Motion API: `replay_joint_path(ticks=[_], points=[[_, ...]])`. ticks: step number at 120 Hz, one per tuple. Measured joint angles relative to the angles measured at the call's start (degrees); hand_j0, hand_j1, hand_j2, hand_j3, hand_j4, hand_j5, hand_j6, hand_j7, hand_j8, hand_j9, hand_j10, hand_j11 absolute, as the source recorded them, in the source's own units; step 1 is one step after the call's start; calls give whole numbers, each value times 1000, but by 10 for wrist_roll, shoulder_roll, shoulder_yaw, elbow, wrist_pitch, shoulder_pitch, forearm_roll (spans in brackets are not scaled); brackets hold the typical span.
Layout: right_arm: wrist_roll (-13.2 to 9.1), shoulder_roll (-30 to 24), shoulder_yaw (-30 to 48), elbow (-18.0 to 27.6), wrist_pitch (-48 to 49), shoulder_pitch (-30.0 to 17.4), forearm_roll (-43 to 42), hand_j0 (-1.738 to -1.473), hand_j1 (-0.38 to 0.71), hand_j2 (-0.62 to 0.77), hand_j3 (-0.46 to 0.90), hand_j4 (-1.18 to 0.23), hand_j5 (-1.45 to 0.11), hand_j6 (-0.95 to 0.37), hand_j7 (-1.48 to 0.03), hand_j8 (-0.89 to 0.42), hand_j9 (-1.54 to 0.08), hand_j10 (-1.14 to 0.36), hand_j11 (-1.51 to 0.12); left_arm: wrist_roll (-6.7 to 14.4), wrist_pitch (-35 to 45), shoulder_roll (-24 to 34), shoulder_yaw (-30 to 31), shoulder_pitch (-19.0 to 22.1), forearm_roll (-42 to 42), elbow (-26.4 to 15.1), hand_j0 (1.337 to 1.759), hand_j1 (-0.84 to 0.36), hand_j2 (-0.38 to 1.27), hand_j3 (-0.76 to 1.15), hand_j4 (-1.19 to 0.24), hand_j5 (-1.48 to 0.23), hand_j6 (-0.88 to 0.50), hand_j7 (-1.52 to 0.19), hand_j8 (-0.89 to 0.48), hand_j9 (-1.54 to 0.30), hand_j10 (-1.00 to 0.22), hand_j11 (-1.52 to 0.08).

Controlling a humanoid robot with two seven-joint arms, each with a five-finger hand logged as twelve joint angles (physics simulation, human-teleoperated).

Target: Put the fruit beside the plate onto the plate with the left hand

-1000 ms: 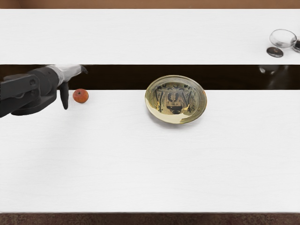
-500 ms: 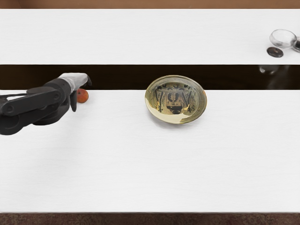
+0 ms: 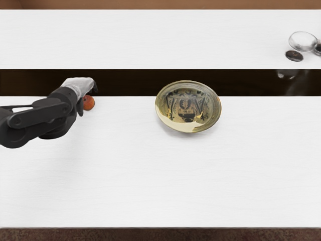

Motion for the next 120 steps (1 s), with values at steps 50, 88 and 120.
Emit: replay_joint_path(ticks=[50,88,120], points=[[0,0,0,0,0,-1,0,-1658,-349,0,0,0,0,0,0,0,0,0,0,0,1,-4,3,9,1,1,1658,-179,95,0,-453,-571,-424,-578,-451,-577,-449,-577],[0,0,0,0,0,-1,0,-1658,-349,0,0,0,0,0,0,0,0,0,0,0,2,-4,6,10,2,-1,1657,-279,130,0,-559,-690,-488,-704,-496,-708,-548,-707],[0,0,0,0,0,-1,0,-1658,-349,0,0,0,0,0,0,0,0,0,0,0,2,-4,6,14,4,1,1647,-315,169,10,-651,-759,-430,-803,-439,-819,-618,-818]])
